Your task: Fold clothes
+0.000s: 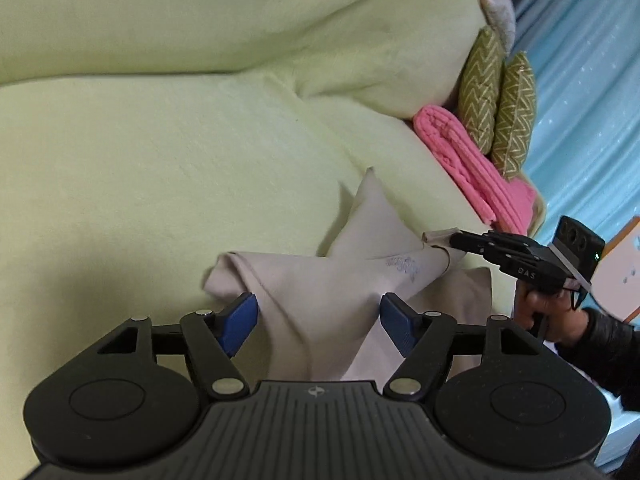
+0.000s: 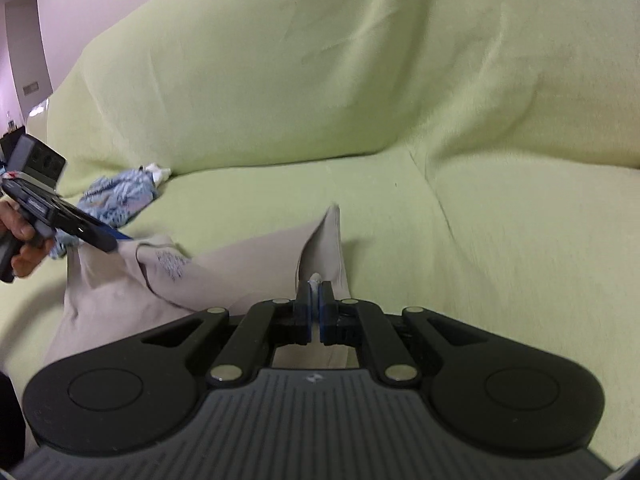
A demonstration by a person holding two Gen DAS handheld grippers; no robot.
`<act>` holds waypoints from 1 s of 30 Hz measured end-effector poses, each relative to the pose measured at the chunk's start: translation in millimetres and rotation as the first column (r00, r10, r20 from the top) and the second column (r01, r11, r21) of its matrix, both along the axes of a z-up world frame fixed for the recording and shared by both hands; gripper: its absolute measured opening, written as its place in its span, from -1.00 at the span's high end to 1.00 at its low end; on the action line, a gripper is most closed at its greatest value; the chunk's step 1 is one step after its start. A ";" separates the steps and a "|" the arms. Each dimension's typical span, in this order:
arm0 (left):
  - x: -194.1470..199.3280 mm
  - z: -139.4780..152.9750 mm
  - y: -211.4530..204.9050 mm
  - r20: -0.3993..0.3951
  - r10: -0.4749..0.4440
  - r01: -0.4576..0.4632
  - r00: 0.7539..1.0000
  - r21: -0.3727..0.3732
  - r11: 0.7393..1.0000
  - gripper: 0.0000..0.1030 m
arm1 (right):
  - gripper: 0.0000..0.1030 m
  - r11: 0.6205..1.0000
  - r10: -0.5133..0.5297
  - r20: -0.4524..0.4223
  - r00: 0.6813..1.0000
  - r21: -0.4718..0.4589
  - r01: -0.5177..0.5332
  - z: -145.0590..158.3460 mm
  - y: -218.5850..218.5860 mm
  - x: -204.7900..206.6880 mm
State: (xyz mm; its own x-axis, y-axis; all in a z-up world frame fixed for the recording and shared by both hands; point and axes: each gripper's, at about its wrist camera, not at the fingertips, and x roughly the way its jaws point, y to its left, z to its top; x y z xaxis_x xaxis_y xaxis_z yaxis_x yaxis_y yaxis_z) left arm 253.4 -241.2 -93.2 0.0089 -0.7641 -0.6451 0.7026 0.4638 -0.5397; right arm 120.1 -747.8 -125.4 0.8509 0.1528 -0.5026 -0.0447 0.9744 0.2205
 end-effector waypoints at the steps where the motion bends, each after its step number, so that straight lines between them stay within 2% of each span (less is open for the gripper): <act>1: 3.2 -2.0 -4.2 -0.017 0.005 -0.005 1.000 0.008 1.000 -0.30 | 0.94 1.000 0.004 0.010 1.000 -0.006 -0.004 3.1 -0.6 3.2; 5: 11.4 -8.5 -16.1 -0.083 -0.005 0.006 0.997 0.020 1.000 -0.07 | 0.94 1.000 0.019 0.041 0.999 -0.016 -0.018 15.4 3.1 11.6; 7: 10.4 -9.3 -20.7 -0.089 -0.024 0.026 0.996 0.020 0.999 0.24 | 0.94 1.000 0.022 0.053 0.998 -0.015 -0.021 19.2 3.6 9.7; 8: 9.3 -8.7 -22.4 -0.078 -0.026 0.028 0.997 0.019 0.999 0.41 | 0.94 1.000 0.022 0.058 0.998 -0.011 -0.021 21.2 3.1 9.2; 9: 8.5 -7.8 -24.3 -0.062 -0.025 0.026 0.998 0.020 0.999 0.75 | 0.94 1.000 0.022 0.063 0.998 -0.008 -0.021 23.3 2.5 8.7; 10: 8.6 -5.2 -23.7 -0.038 -0.009 0.010 0.999 0.013 1.000 0.85 | 0.94 1.000 0.017 0.067 0.998 0.002 -0.017 24.3 1.5 8.5; 13: 11.2 14.6 -17.4 0.068 0.051 -0.049 0.996 -0.044 0.998 0.92 | 0.94 1.000 -0.010 0.075 0.997 0.028 0.008 28.2 -3.9 12.6; 15: 12.1 33.9 -17.9 0.172 0.079 -0.068 0.982 -0.070 0.995 0.92 | 0.94 0.999 -0.024 0.098 0.995 0.027 0.021 35.8 -7.3 21.8; 17: 13.0 55.9 -21.3 0.293 0.106 -0.082 0.950 -0.094 0.992 0.92 | 0.94 1.000 -0.031 0.141 0.990 0.005 0.031 47.8 -9.7 36.7; 20: 28.6 77.2 -22.2 0.377 0.186 -0.133 0.907 -0.164 0.978 0.91 | 0.94 0.997 -0.054 0.232 0.971 -0.040 0.065 70.2 -11.5 75.4; 23: 55.7 71.3 -29.4 0.413 0.248 -0.211 0.877 -0.133 0.968 0.83 | 0.94 0.994 -0.068 0.269 0.961 -0.068 0.089 81.1 -15.1 128.8; 24: 65.0 64.1 -32.3 0.411 0.263 -0.238 0.873 -0.110 0.965 0.72 | 0.94 0.992 -0.070 0.263 0.962 -0.082 0.094 80.1 -15.9 148.5; 25: 74.3 56.9 -35.3 0.409 0.277 -0.266 0.870 -0.086 0.960 0.40 | 0.94 0.990 -0.072 0.240 0.968 -0.102 0.099 74.1 -15.6 168.6; 26: 81.9 48.4 -37.9 0.415 0.288 -0.292 0.863 -0.056 0.955 0.16 | 0.94 0.987 -0.075 0.216 0.974 -0.124 0.103 67.8 -15.3 188.7; 27: 85.8 40.9 -37.2 0.414 0.298 -0.311 0.860 -0.037 0.950 -0.25 | 0.90 0.984 -0.078 0.191 0.978 -0.145 0.107 61.4 -14.9 208.8; 28: 88.6 34.2 -35.0 0.410 0.308 -0.328 0.859 -0.024 0.945 -0.28 | 0.68 0.979 -0.093 0.156 0.983 -0.167 0.119 54.1 -15.1 224.4; 30: 87.4 24.1 -27.0 0.396 0.322 -0.349 0.860 -0.004 0.937 -0.28 | 0.41 0.977 -0.130 0.124 0.984 -0.152 0.148 43.0 -18.3 233.5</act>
State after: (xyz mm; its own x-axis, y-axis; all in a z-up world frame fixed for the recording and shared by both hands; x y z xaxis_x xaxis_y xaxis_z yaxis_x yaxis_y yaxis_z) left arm 340.8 -268.2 -69.1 0.5145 -0.6259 -0.5861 0.6431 0.7338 -0.2191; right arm 353.6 -766.1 -82.4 0.9109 -0.0454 -0.4102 0.0779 0.9950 0.0628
